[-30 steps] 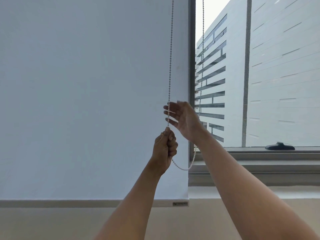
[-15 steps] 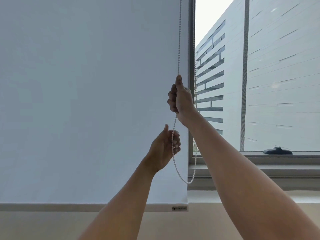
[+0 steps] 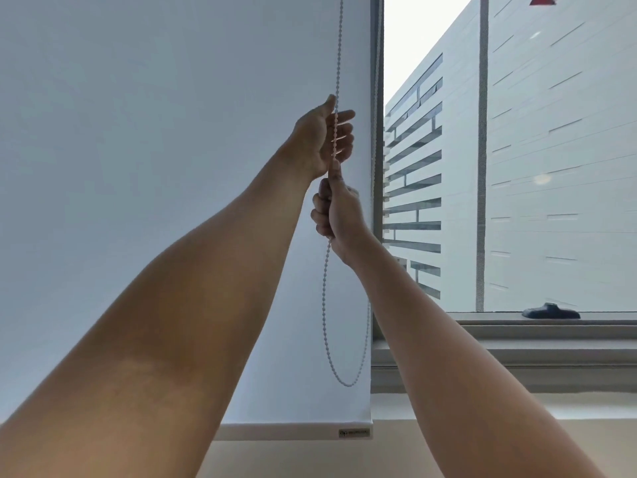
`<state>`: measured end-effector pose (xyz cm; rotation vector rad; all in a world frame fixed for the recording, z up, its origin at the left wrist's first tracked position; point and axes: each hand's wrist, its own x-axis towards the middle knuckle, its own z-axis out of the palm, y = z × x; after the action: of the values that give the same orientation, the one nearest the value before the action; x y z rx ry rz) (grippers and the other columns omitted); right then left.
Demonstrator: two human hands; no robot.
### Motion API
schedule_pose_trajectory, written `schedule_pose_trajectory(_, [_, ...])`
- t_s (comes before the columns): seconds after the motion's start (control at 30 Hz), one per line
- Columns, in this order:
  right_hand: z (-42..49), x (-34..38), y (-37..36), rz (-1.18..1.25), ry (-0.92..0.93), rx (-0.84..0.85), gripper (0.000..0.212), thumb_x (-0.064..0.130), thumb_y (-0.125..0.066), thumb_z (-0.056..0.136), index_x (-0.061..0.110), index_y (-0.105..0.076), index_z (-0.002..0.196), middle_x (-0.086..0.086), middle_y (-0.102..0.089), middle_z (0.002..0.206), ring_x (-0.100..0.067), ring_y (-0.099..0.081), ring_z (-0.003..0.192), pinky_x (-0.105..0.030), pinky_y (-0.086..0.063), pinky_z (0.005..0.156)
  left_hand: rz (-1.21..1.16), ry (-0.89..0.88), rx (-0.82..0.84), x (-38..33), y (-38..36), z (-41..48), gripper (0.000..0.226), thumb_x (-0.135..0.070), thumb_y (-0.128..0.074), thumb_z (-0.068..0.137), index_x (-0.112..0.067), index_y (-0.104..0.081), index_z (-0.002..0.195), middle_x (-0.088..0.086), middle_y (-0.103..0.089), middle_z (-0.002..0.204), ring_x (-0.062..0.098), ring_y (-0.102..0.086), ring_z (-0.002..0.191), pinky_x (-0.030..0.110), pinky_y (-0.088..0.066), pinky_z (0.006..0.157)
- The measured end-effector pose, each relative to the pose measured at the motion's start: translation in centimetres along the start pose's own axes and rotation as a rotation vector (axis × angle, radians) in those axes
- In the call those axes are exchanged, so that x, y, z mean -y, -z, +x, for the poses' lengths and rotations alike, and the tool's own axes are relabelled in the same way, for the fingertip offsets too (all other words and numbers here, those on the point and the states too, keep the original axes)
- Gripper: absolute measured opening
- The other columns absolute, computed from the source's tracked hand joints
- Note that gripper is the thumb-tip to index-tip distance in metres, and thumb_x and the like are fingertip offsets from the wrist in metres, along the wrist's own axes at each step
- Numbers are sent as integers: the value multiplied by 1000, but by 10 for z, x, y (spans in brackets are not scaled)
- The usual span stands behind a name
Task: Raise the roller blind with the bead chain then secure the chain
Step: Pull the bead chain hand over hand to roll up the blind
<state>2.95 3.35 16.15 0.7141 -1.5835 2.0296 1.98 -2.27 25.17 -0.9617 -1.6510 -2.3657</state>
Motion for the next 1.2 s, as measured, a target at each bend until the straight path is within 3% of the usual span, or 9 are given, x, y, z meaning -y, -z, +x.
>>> schedule_pose_trajectory(0.1, [0, -1, -2, 57, 0, 7, 51, 44, -28, 98, 22, -26, 52, 11, -26, 33, -4, -18, 29, -14, -15, 30, -19, -41, -21, 0, -11, 3, 43, -34, -37, 97, -11, -54, 65, -7, -35, 36, 7, -27, 33, 16, -23, 38])
schedule_pose_trajectory(0.2, [2, -3, 1, 45, 3, 17, 50, 44, -28, 98, 23, -23, 53, 12, -24, 34, -4, -17, 29, -14, -14, 30, -96, -85, 10, 6, -11, 4, 48, -35, -34, 98, -15, -39, 54, -9, -26, 29, 5, -16, 26, 13, -13, 31])
schedule_pose_trajectory(0.57, [-6, -20, 10, 7, 25, 35, 52, 43, -27, 98, 22, -22, 51, 12, -24, 34, -4, -16, 30, -14, -15, 31, -219, -162, 70, 28, 1, -4, 49, -34, -31, 99, -15, -34, 54, -10, -27, 30, 3, -18, 26, 12, -15, 30])
schedule_pose_trajectory(1.03, [-77, -127, 49, 1, -222, 78, 56, 40, -25, 98, 28, -27, 43, 14, -23, 36, -2, -16, 31, -12, -13, 32, -219, -90, -3, 157, 44, -60, 46, -31, -29, 99, -15, -32, 56, -11, -28, 36, 1, -20, 30, 14, -14, 32])
schedule_pose_trajectory(1.2, [-106, -154, 66, -68, -326, 61, 50, 42, -29, 95, 23, -24, 50, 14, -24, 37, -3, -18, 31, -13, -14, 32, -198, -37, -27, 199, 53, -83, 46, -32, -30, 98, -16, -33, 56, -11, -29, 37, 2, -21, 32, 14, -17, 32])
